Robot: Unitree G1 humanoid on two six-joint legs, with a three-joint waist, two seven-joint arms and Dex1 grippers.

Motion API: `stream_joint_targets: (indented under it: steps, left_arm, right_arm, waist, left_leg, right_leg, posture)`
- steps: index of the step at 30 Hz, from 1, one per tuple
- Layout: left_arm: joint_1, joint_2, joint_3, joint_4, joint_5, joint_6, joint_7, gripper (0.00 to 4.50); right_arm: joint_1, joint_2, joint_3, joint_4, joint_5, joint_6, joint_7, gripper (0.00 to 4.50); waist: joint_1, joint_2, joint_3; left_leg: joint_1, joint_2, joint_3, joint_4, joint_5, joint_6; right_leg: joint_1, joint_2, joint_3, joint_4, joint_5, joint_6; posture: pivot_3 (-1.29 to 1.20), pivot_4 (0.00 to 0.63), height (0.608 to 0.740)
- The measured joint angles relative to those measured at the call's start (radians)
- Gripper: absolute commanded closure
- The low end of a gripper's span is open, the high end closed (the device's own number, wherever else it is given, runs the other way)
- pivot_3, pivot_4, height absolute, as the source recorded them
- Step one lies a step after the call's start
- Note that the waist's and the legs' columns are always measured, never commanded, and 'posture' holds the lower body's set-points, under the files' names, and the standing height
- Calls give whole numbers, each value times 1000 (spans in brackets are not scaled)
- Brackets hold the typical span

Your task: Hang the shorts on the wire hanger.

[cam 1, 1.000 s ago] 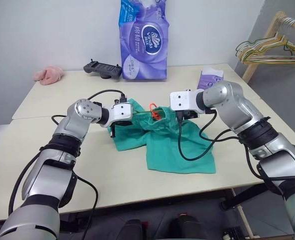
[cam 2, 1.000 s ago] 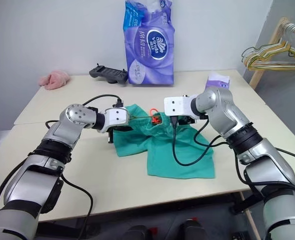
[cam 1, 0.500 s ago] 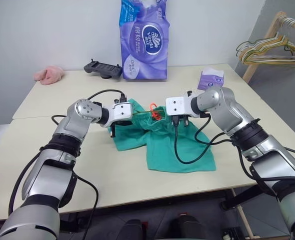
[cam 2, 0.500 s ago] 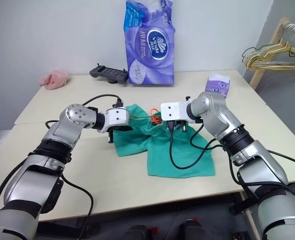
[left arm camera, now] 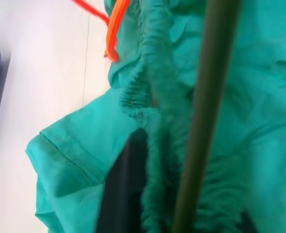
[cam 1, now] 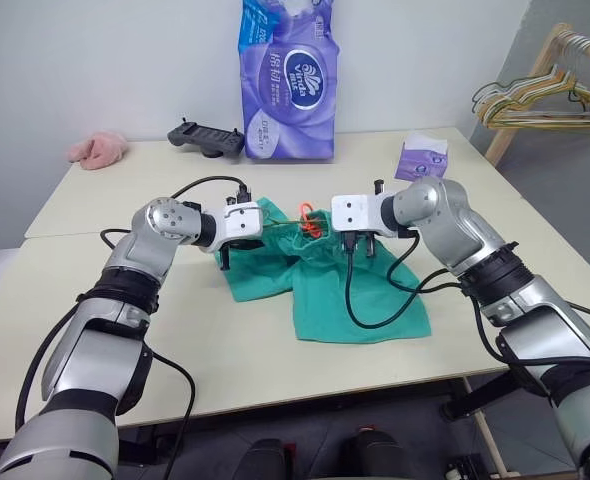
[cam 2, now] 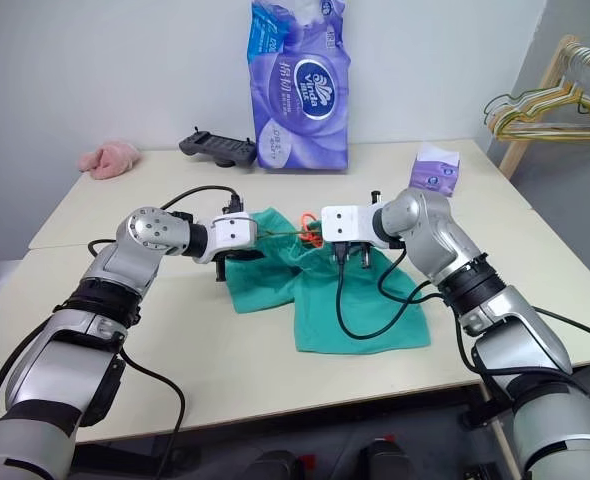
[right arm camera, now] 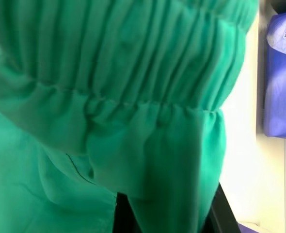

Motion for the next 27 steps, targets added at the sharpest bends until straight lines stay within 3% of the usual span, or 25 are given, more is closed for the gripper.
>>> stream_joint_targets:
  steps: [9, 18, 27]
  left_arm:
    - [60, 33, 52, -156, -138, 116, -119, 9]
    - [61, 90, 79, -144, -145, 116, -115, 9]
    - [46, 86, 128, -135, -212, 118, -125, 9]
  right_arm:
    - [55, -8, -49, -107, 3, 70, -21, 4500]
    - [124, -79, -95, -212, 39, 137, 1, 4500]
    - [161, -152, -131, -274, 77, 195, 22, 4500]
  waist:
    - [0, 0, -1]
    - [0, 0, -1]
    - [0, 0, -1]
  left_leg:
    - [0, 0, 0, 0, 0, 0]
    - [0, 0, 0, 0, 0, 0]
    - [0, -1, 0, 1, 0, 0]
  right_leg:
    - [0, 0, 0, 0, 0, 0]
    - [0, 0, 0, 0, 0, 0]
    - [0, 0, 0, 0, 0, 0]
  posture:
    - [62, 1, 740]
    - [58, 0, 740]
    - [48, 0, 740]
